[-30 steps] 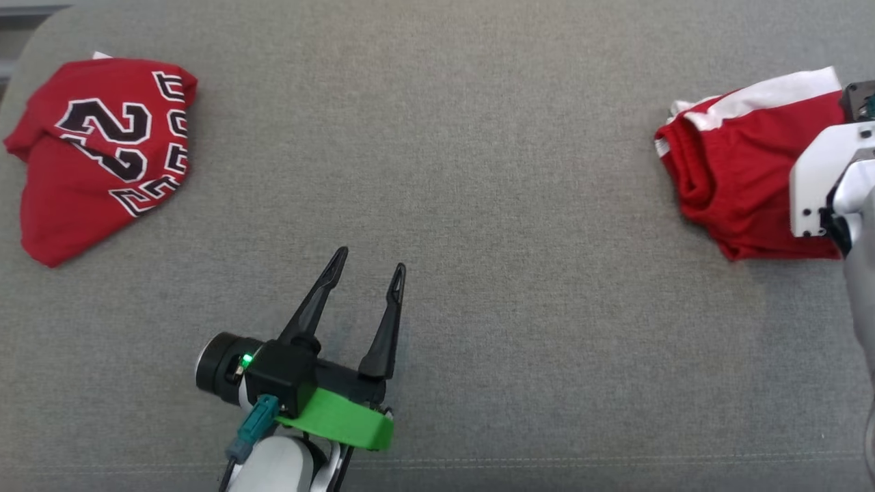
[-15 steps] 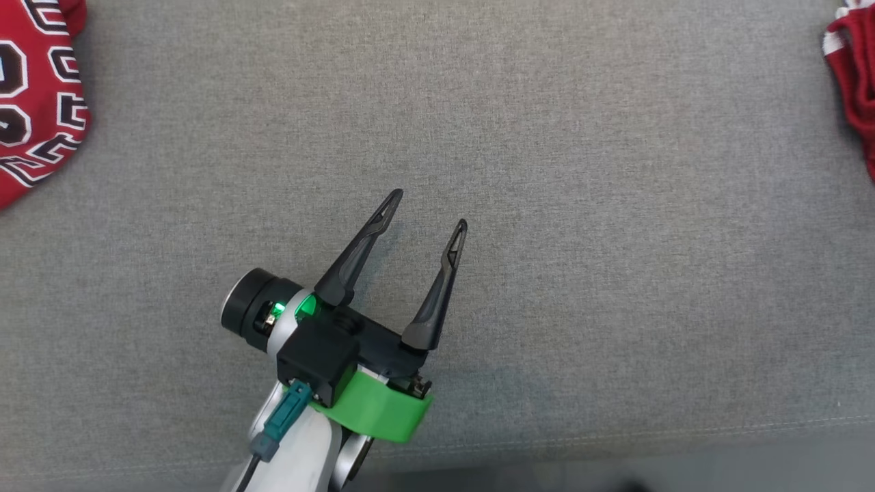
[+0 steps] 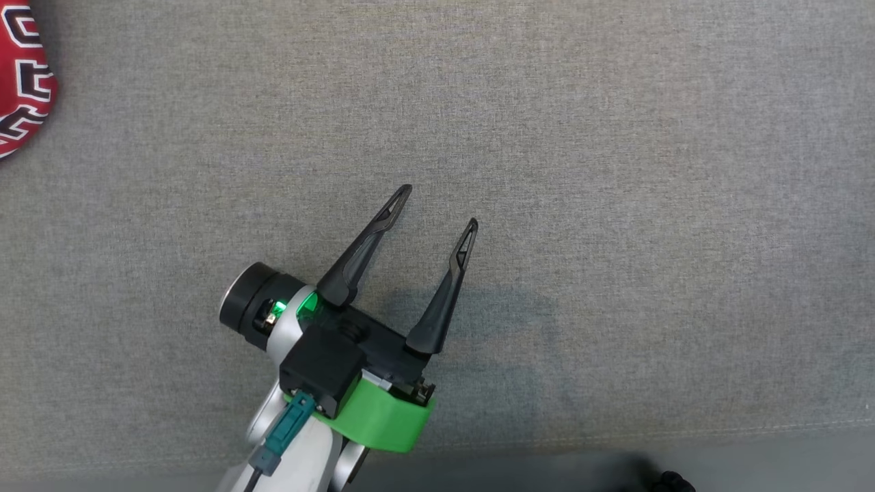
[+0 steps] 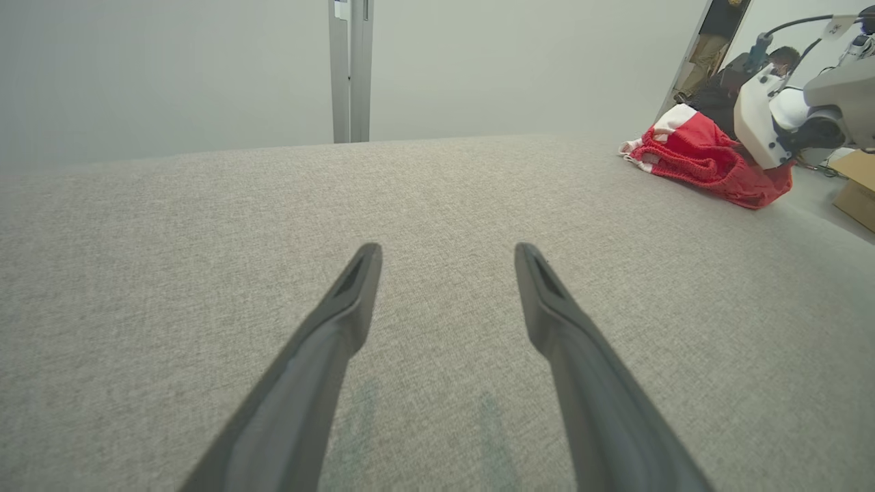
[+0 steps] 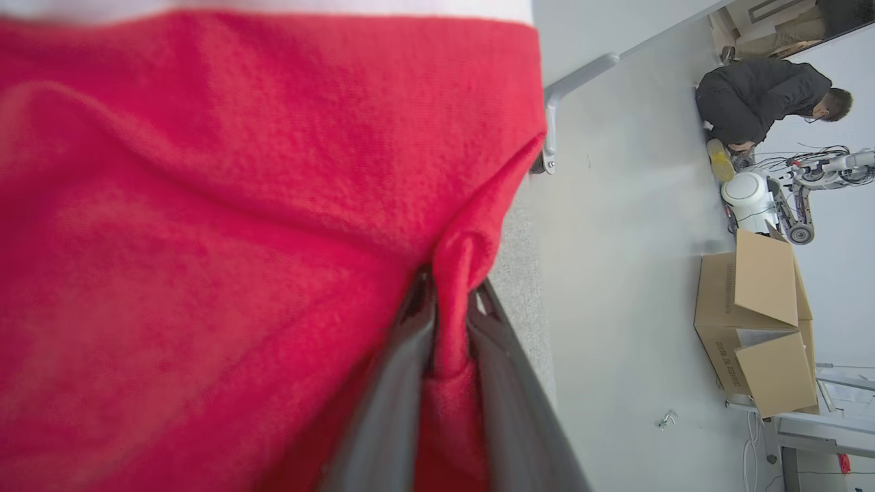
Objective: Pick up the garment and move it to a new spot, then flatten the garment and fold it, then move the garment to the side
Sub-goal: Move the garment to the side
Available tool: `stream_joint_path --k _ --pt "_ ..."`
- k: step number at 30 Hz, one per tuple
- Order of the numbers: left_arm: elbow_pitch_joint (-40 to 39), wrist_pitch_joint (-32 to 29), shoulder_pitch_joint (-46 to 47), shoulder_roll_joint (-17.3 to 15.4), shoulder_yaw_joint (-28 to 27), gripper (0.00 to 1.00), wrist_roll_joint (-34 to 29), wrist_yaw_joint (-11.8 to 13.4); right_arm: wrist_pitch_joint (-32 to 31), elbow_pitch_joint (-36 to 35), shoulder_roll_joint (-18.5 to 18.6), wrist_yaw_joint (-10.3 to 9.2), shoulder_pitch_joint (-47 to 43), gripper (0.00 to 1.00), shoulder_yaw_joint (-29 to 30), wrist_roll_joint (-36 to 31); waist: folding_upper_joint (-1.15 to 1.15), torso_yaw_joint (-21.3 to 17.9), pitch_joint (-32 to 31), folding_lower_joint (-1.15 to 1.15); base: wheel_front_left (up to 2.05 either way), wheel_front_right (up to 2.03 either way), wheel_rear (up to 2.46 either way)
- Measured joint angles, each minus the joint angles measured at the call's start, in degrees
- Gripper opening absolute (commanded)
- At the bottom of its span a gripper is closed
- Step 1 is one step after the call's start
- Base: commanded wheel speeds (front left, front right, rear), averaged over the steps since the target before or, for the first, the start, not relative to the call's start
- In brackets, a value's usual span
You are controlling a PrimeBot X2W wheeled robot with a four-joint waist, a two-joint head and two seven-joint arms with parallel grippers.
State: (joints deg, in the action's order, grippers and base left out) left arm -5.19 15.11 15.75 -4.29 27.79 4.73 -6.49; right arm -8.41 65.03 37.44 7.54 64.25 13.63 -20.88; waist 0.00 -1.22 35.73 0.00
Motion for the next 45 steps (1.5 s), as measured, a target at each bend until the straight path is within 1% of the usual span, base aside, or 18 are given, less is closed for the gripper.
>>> stream_joint_path --k 3,5,8,11,15,22,25,27,29,30,32,34,35,39,40,45 --pt "0.3 0.0 0.0 -0.1 0.2 1.00 0.0 0.0 0.4 -1.0 -0.9 0.00 -0.8 1.00 1.6 -0.1 0.00 0.1 0.3 0.00 0.00 0.00 0.00" --pt "0.7 -0.1 0.2 -0.1 0.1 1.00 0.0 0.0 0.7 -1.8 -2.2 0.00 -1.7 1.00 2.6 -0.1 0.00 0.2 -0.1 0.00 0.00 0.00 0.00" --pt "1.4 -0.1 0.2 -0.1 -0.5 1.00 1.1 0.7 1.9 -3.2 -4.1 0.00 -3.1 1.00 2.2 -1.5 0.00 0.2 -1.3 0.00 0.00 0.00 0.00" --pt "2.1 -0.1 0.1 -0.1 -1.1 1.00 1.5 1.2 4.0 -4.6 -6.5 0.00 -4.2 1.00 2.0 -1.5 0.00 0.1 -3.0 0.00 0.00 0.00 0.00" --pt "4.1 -0.1 -0.5 -0.1 -1.9 1.00 2.8 1.9 6.3 -5.5 -9.3 0.00 -6.1 1.00 0.7 -0.7 0.00 0.2 -5.9 0.00 0.00 0.00 0.00" --pt "10.0 -0.1 -3.6 0.0 -2.5 1.00 4.9 2.6 10.2 -5.0 -12.1 0.00 -10.1 1.00 -2.9 3.2 0.00 0.5 -12.6 0.00 0.00 0.00 0.00" --pt "13.0 -0.1 -5.1 0.0 -3.1 1.00 5.7 3.4 12.1 -5.2 -13.3 0.00 -12.1 1.00 -3.8 6.4 0.00 0.6 -15.9 0.00 0.00 0.00 0.00" --pt "14.7 -0.1 -5.9 0.1 -4.3 1.00 6.6 4.9 13.7 -5.8 -14.2 0.00 -13.8 1.00 -4.1 8.8 0.00 0.7 -18.1 0.00 0.00 0.00 0.00" --pt "15.9 -0.2 -6.5 0.4 -6.5 1.00 9.5 6.6 15.5 -6.9 -15.4 0.00 -15.5 1.00 -4.4 11.5 0.00 0.8 -20.4 0.00 0.00 0.00 0.00" --pt "16.5 -0.2 -6.8 0.4 -7.1 1.00 9.9 7.2 16.7 -7.8 -16.2 -0.01 -16.4 1.00 -4.5 13.5 0.00 0.9 -21.5 0.00 0.00 0.00 0.00" --pt "17.9 -0.6 -7.3 0.6 -8.4 1.00 10.9 9.0 18.5 -10.0 -17.9 0.00 -18.6 1.00 -5.1 16.2 0.00 1.0 -23.7 0.00 0.00 0.00 0.00" --pt "19.1 -1.3 -7.6 0.6 -9.6 1.00 11.6 10.1 19.6 -12.1 -19.7 0.00 -21.3 1.00 -5.4 19.9 0.00 1.1 -25.8 0.01 0.00 0.00 0.00" --pt "19.9 -1.5 -7.7 0.3 -10.6 1.00 11.9 11.0 20.1 -14.4 -21.0 -0.01 -24.2 1.00 -5.8 22.8 0.00 1.3 -27.8 0.01 0.00 0.00 0.00" --pt "21.5 -1.4 -7.8 -0.7 -12.0 1.00 12.4 11.9 20.5 -19.5 -24.1 -0.01 -30.9 1.00 -7.4 28.4 0.00 1.7 -31.4 0.01 0.00 0.00 0.00" --pt "22.0 -1.3 -7.9 -1.2 -12.3 1.00 12.3 12.3 20.7 -22.6 -25.5 -0.01 -34.6 1.00 -8.0 30.9 0.00 2.1 -33.0 0.01 0.00 0.00 0.00" --pt "22.9 -0.9 -9.3 -2.2 -13.1 1.00 12.4 12.5 21.7 -29.9 -28.2 -0.01 -41.2 1.00 -8.7 33.5 0.00 3.2 -36.1 0.01 0.00 0.00 0.00"
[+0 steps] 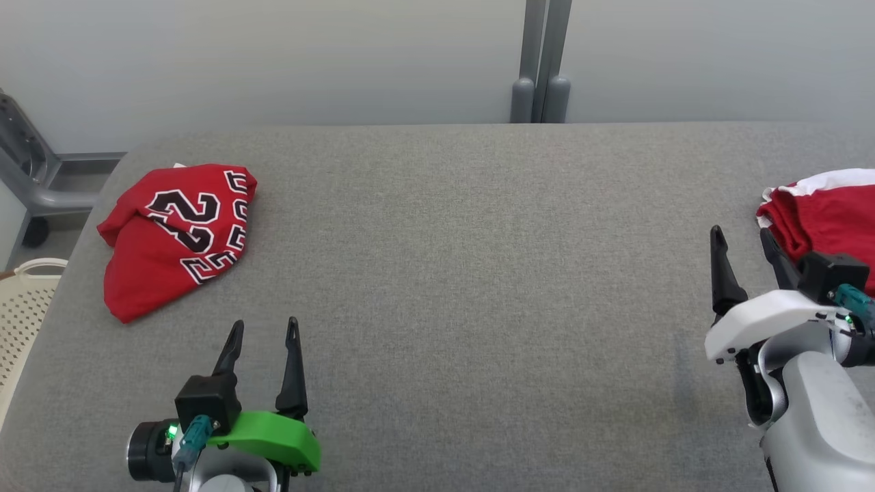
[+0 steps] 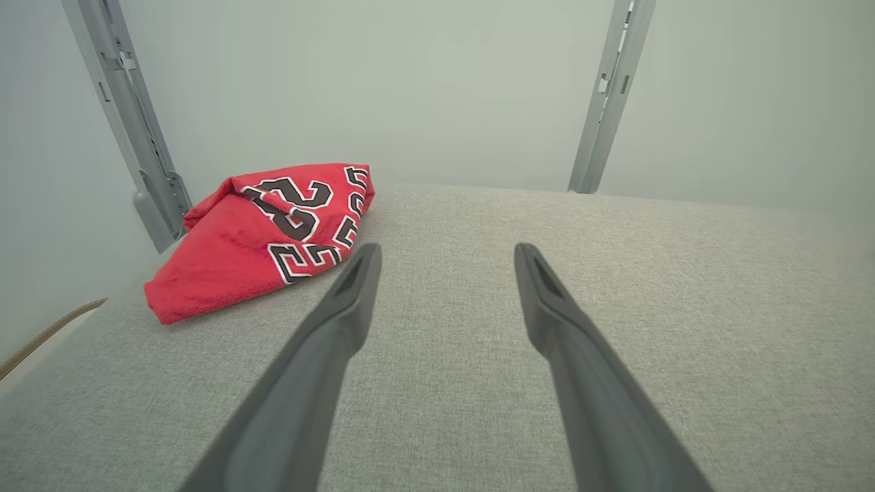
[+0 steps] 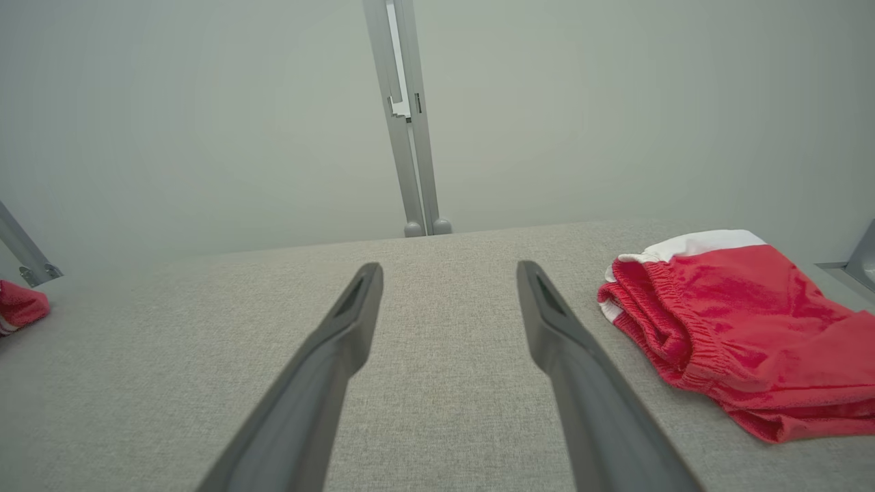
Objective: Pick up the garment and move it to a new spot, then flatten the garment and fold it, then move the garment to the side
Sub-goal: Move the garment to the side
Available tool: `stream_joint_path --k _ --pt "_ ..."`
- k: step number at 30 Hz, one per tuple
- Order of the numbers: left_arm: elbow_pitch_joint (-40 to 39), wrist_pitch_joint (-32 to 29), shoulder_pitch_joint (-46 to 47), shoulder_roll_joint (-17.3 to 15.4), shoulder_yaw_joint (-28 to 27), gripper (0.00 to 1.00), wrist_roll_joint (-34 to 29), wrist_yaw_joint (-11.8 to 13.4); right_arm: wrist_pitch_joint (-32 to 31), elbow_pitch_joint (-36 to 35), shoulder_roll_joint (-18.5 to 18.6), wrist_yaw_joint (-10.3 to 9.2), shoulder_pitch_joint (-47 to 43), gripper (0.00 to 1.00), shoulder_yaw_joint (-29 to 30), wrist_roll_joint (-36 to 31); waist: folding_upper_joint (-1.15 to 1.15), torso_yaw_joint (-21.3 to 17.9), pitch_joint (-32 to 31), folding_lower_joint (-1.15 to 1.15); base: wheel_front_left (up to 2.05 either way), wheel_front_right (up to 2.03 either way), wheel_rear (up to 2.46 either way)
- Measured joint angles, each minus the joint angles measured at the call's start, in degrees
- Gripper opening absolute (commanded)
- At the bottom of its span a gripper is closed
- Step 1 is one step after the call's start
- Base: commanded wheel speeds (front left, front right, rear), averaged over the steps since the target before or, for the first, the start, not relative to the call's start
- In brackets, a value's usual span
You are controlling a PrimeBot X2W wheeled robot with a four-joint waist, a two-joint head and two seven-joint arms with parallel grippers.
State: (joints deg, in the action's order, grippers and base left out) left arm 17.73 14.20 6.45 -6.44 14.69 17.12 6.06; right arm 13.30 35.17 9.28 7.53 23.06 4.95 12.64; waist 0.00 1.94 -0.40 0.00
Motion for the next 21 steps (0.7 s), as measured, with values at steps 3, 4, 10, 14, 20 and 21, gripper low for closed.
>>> stream_joint_path --k 3,4,10,14,20,21 --pt "0.6 0.4 -0.3 -0.5 -0.7 1.00 0.3 0.0 0.5 -3.5 -1.9 0.00 -3.1 1.00 0.9 0.1 0.00 0.4 -1.4 0.00 0.00 0.00 0.00" --pt "0.7 0.5 -0.5 -0.6 -0.8 1.00 0.3 0.0 0.6 -4.5 -2.5 0.00 -4.3 1.00 1.4 0.0 0.00 0.5 -1.8 0.00 0.00 0.00 0.00" --pt "1.3 0.6 -1.3 -1.4 -2.3 1.00 2.0 -2.2 0.1 -8.2 -5.7 -0.01 -10.3 1.00 3.5 -1.8 0.00 1.3 -3.7 0.00 0.00 0.00 0.00" --pt "-1.5 0.8 -1.9 -1.4 -5.1 1.00 2.7 -4.0 0.1 -9.9 -6.2 -0.02 -12.4 1.00 4.4 -1.7 0.00 1.6 -4.0 0.00 0.00 0.00 0.00" --pt "-3.8 0.9 -5.2 -0.1 -7.6 1.00 0.1 -7.1 0.7 -10.6 -6.5 -0.02 -14.6 1.00 -0.4 -0.4 0.00 1.9 -3.8 0.00 0.00 0.00 0.00" --pt "-3.7 0.9 -5.6 0.2 -7.9 1.00 -0.2 -7.4 0.8 -10.6 -6.5 -0.02 -15.0 1.00 -1.0 0.1 0.00 2.0 -3.8 0.00 0.00 0.00 0.00"
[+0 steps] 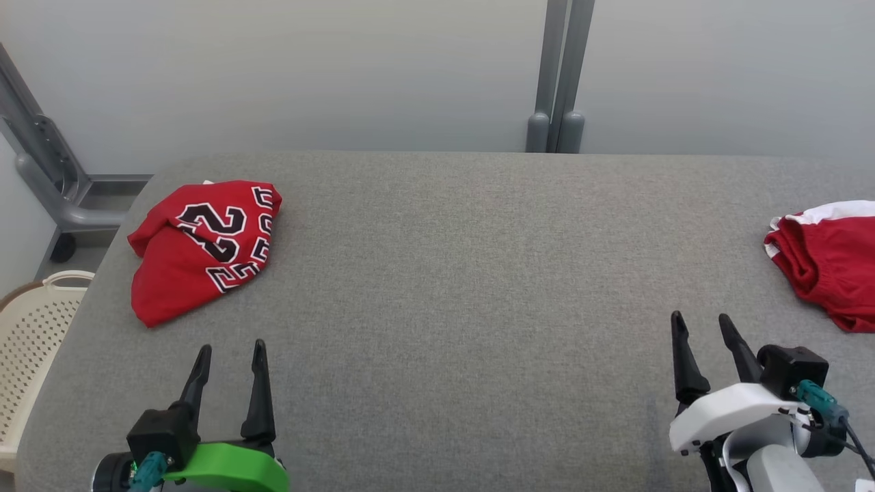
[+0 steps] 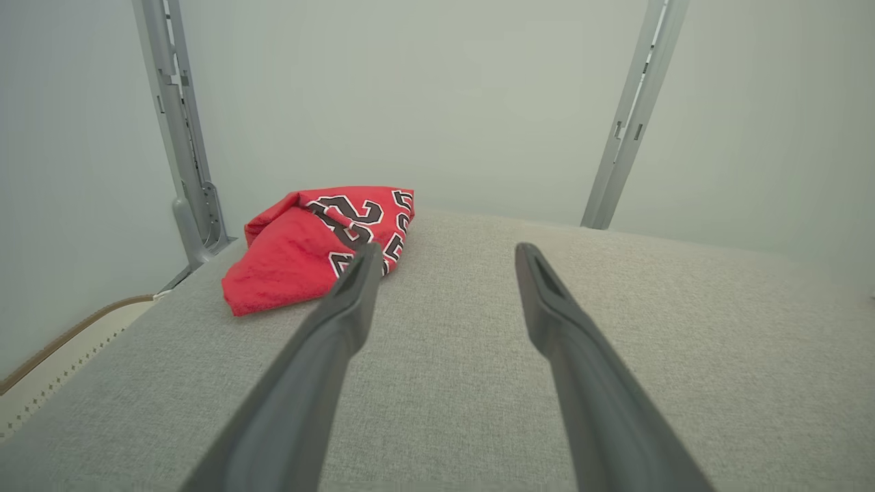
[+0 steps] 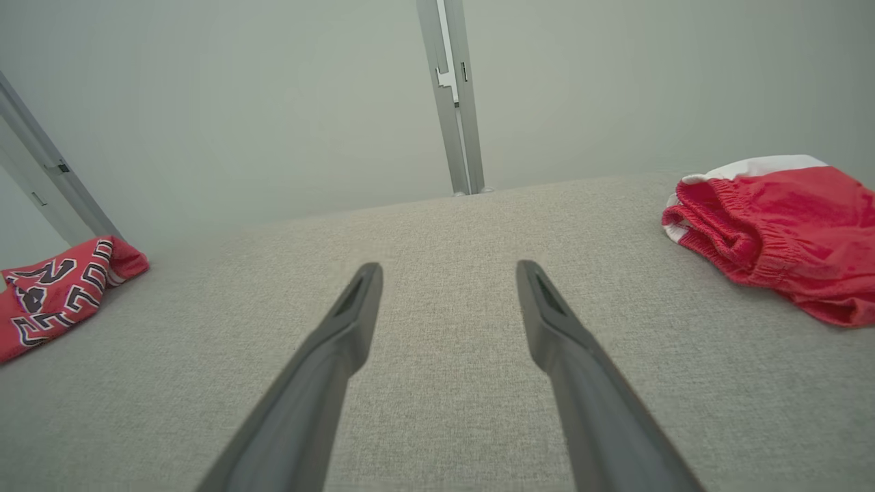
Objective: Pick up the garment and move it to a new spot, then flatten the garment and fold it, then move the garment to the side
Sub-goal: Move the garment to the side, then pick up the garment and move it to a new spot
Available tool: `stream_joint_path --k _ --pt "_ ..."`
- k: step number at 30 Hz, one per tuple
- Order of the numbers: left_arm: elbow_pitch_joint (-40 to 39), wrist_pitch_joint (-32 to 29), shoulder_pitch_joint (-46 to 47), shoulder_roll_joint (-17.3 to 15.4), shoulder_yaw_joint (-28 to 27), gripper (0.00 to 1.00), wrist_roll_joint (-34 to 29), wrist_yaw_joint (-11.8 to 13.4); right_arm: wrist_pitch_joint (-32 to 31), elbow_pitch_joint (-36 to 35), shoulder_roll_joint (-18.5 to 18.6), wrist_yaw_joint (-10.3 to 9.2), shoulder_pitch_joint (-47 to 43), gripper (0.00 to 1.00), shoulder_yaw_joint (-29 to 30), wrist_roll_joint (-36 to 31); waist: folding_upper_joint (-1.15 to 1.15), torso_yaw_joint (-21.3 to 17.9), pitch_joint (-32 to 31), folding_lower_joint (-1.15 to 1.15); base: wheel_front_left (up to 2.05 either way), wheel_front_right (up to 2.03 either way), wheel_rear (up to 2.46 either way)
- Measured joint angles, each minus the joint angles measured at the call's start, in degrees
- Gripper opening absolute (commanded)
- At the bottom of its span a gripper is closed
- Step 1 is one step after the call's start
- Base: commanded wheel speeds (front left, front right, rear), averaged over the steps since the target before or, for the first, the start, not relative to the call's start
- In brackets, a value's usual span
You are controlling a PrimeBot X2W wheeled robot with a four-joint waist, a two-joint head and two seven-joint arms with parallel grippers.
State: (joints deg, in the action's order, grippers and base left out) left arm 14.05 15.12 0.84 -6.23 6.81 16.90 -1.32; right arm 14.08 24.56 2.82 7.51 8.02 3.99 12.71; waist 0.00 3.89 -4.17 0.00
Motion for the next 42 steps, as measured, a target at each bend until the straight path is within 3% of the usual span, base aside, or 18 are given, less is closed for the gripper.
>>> stream_joint_path --k 9,17,32,42 --pt "-2.5 0.0 -3.0 1.4 -2.8 1.00 -5.1 -0.7 0.6 -1.8 0.0 0.00 -3.2 1.00 -3.7 -1.4 0.00 0.2 0.2 0.00 0.00 0.00 0.00" --pt "1.2 0.0 -4.7 2.1 -3.4 1.00 -7.6 -1.3 0.7 -2.1 0.0 0.00 -5.0 1.00 -3.3 -1.3 0.00 -0.2 0.0 0.00 0.00 0.00 0.00" --pt "3.7 0.0 -3.7 2.7 -4.9 1.00 -9.0 -1.8 0.9 -1.6 0.0 0.00 -5.0 1.00 -2.8 -0.9 0.00 -1.1 0.8 0.00 0.00 0.00 0.00" --pt "4.6 0.0 -3.6 3.0 -5.0 1.00 -9.3 -2.1 0.9 -1.6 0.0 0.00 -5.2 1.00 -3.2 -0.3 0.00 1.6 0.9 0.00 0.00 0.00 0.00"
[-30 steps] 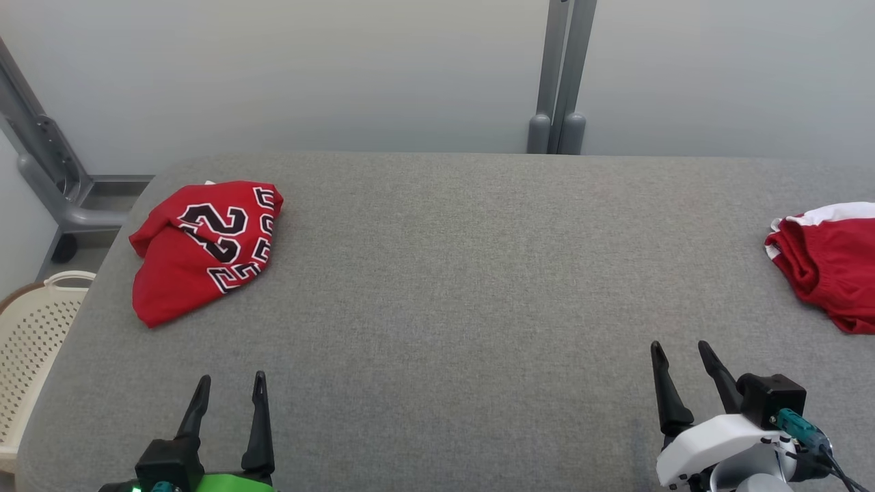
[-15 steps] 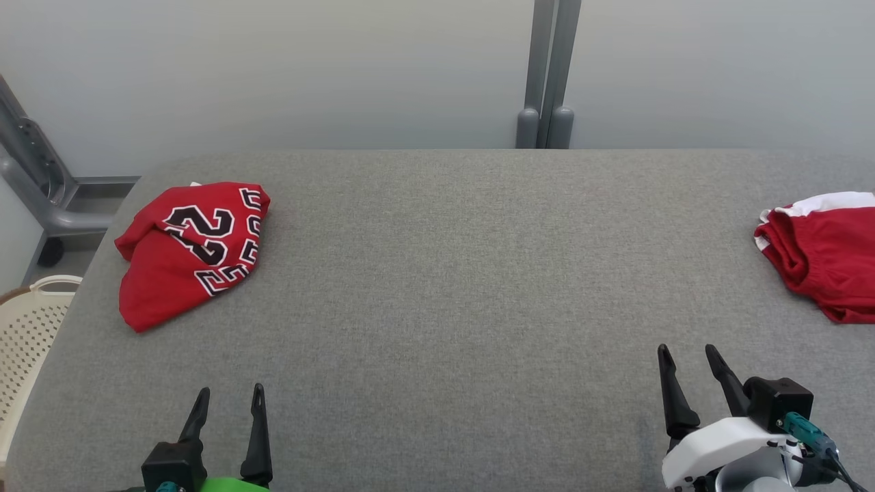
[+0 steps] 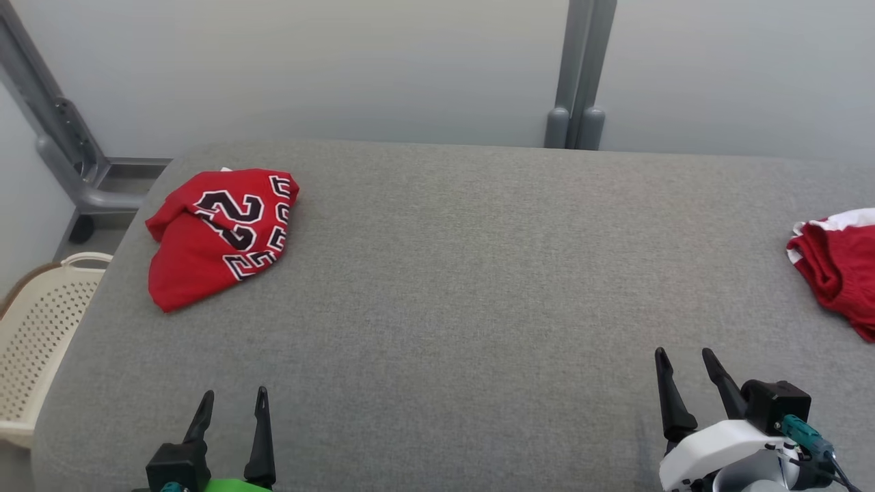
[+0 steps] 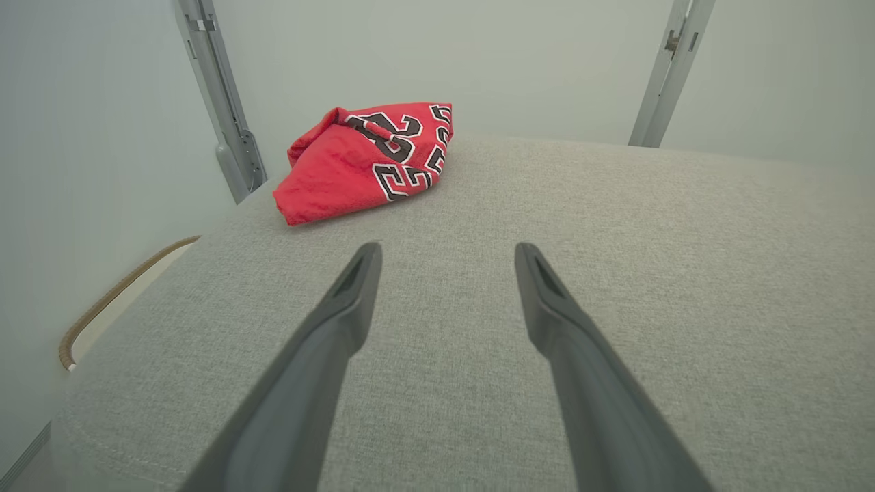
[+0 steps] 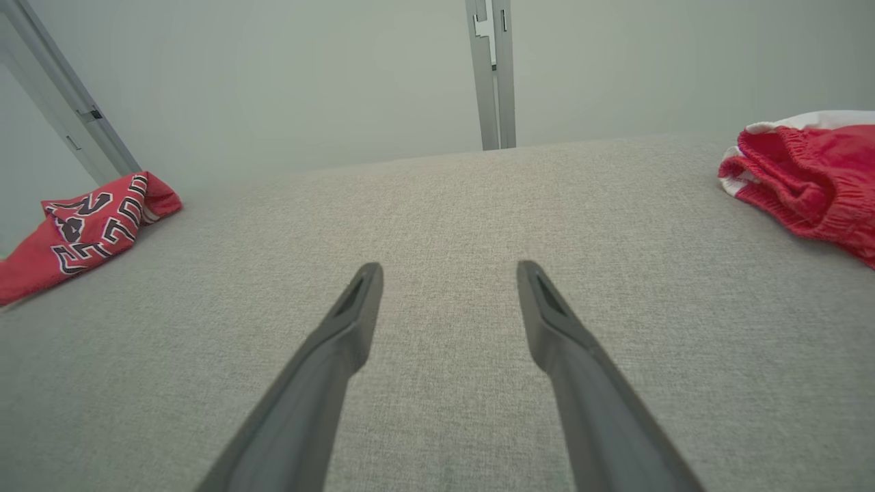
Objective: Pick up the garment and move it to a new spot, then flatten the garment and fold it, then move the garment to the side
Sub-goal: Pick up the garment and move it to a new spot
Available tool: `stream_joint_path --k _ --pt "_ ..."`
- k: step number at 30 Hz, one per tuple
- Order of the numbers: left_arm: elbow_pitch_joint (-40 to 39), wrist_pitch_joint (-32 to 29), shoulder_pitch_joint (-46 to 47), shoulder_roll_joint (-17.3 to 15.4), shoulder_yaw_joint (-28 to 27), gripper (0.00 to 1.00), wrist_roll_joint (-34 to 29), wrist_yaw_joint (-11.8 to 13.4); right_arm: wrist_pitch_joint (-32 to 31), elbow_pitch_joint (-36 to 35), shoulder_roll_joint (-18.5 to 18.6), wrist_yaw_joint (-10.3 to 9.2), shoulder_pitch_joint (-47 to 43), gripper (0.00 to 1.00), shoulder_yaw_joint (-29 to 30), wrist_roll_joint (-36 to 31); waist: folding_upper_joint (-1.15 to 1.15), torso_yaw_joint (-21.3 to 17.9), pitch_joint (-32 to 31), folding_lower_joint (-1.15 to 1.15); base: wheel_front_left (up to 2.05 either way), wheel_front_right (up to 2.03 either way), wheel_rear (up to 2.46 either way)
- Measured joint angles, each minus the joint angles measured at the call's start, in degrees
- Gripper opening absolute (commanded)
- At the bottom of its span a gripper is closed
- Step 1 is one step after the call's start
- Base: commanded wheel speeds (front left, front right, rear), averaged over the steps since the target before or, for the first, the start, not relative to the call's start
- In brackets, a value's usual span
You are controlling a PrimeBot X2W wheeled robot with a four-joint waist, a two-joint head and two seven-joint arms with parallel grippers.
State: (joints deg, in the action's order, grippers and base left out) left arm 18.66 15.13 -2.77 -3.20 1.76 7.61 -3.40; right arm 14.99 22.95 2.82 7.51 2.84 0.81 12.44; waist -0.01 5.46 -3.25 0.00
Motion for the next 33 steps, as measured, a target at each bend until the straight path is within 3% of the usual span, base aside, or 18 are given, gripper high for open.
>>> stream_joint_path --k 24,33 --pt "-0.9 0.0 -2.0 -1.4 -2.5 1.00 -0.8 -0.1 0.0 -0.3 0.0 0.00 -0.6 1.00 -5.4 3.5 0.00 18.8 -1.2 0.00 0.00 0.00 0.00" --pt "-1.7 0.0 -2.9 -1.5 -2.9 1.00 -0.7 -0.1 0.0 0.1 -0.1 0.00 -0.2 1.00 -6.7 3.6 0.00 21.7 -0.8 0.00 0.00 0.00 0.00"
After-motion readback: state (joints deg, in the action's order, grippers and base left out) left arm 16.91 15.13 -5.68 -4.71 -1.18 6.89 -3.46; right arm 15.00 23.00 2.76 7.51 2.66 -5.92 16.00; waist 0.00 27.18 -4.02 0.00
